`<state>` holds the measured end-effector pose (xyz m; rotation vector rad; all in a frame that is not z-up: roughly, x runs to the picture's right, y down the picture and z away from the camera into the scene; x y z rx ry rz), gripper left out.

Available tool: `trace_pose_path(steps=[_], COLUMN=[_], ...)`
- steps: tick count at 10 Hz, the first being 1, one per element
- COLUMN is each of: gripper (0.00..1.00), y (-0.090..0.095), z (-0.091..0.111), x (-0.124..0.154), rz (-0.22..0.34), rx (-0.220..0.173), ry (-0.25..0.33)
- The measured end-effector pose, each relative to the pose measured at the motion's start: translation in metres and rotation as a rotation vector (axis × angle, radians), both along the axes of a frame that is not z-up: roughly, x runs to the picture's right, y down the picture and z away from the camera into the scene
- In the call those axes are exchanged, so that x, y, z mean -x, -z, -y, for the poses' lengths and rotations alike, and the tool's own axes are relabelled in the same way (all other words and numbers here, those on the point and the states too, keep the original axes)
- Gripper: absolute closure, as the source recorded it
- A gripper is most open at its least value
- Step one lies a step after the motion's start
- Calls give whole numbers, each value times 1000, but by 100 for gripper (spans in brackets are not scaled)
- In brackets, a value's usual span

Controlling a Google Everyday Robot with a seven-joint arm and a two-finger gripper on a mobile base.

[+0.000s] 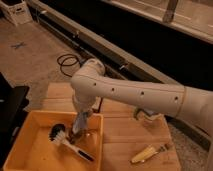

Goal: Place towel in table surface

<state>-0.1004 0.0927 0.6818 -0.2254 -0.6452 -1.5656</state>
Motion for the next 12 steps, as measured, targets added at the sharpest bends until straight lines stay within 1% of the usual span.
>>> trace_pose_path(steps=[1, 3, 5, 7, 8, 9, 10, 12], gripper=[100, 100, 100, 100, 100, 100, 100, 100], y=[-6, -21, -29, -37, -46, -58, -72, -103], z=[5, 23, 35, 43, 44, 44, 46, 54], x=[-10, -51, -100, -151, -166, -177, -183, -184], rz=[-22, -92, -167, -256, -290, -316, -328, -320], rx=[-1, -10, -23, -26, -21, -16, -14, -16], ry=[-13, -66, -136, -233, -270, -298, -313, -329])
